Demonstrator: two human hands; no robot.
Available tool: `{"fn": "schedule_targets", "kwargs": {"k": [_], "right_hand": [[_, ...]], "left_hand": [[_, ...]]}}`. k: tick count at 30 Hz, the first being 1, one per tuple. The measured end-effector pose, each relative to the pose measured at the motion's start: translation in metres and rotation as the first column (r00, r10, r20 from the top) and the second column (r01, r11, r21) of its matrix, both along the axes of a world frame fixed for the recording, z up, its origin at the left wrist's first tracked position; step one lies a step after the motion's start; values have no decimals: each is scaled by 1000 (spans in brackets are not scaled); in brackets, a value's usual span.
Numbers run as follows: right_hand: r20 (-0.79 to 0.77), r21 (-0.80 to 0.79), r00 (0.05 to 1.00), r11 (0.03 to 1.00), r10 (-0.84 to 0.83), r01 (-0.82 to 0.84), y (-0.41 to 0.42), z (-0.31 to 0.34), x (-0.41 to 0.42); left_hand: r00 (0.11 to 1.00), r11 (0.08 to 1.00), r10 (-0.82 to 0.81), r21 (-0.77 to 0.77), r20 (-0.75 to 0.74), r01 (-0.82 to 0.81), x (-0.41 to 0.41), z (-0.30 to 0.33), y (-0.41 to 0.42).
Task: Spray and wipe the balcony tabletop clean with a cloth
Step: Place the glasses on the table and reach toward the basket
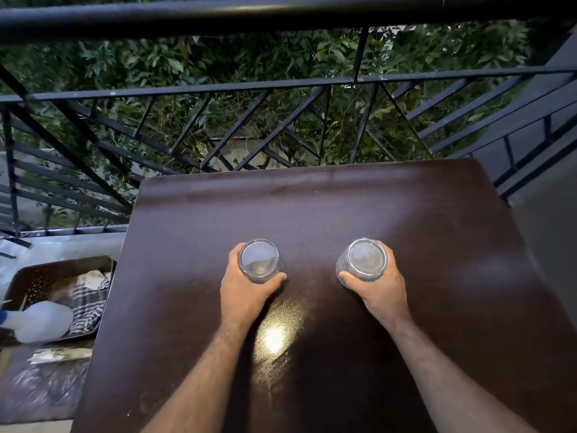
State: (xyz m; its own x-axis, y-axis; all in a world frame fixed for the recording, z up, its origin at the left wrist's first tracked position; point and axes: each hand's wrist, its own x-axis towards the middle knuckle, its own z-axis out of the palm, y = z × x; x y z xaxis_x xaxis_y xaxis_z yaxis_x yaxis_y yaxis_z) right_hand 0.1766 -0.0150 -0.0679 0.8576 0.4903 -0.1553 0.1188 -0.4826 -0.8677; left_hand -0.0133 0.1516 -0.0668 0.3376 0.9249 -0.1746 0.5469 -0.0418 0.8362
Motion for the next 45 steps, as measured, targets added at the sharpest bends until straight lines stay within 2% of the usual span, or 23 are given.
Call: {"fn": "schedule_targets", "kwargs": {"k": [16,25,27,29,31,33,37,41,45], "right_hand": [[-11,42,1000,999,-22,23,2,-7,-3],[-11,48,1000,998,29,-29,-5,-9,-2],[-40,147,999,989,10,-4,-9,-10,-10],[-56,319,994,942,-95,108,-21,-17,-19],[-26,364,981,912,-193,189,-26,-26,-38],[15,323,958,909,-285,265,-30,-36,-58],[244,107,899,932,-363,347,-23,-46,-90],[374,-20,907,976,-194,217,10,-35,-126],[345,-80,935,995,83,-59,57,-20,-173]], "left_hand": [[998,999,-33,-15,46,34,-7,-3,-4],[986,985,-61,-149,156,84,-22,10,-9],[987,988,-57,-134,151,78,-42,17,-12],[990,990,-66,-112,122,80,-62,21,-16],[996,994,-39,-95,76,46,-96,23,-15],[999,996,-4,-89,42,8,-128,21,-13],[999,996,53,-74,8,-52,-168,18,1],[996,995,89,-38,12,-88,-192,18,21],[997,997,68,29,-49,-66,-215,17,36]]}}
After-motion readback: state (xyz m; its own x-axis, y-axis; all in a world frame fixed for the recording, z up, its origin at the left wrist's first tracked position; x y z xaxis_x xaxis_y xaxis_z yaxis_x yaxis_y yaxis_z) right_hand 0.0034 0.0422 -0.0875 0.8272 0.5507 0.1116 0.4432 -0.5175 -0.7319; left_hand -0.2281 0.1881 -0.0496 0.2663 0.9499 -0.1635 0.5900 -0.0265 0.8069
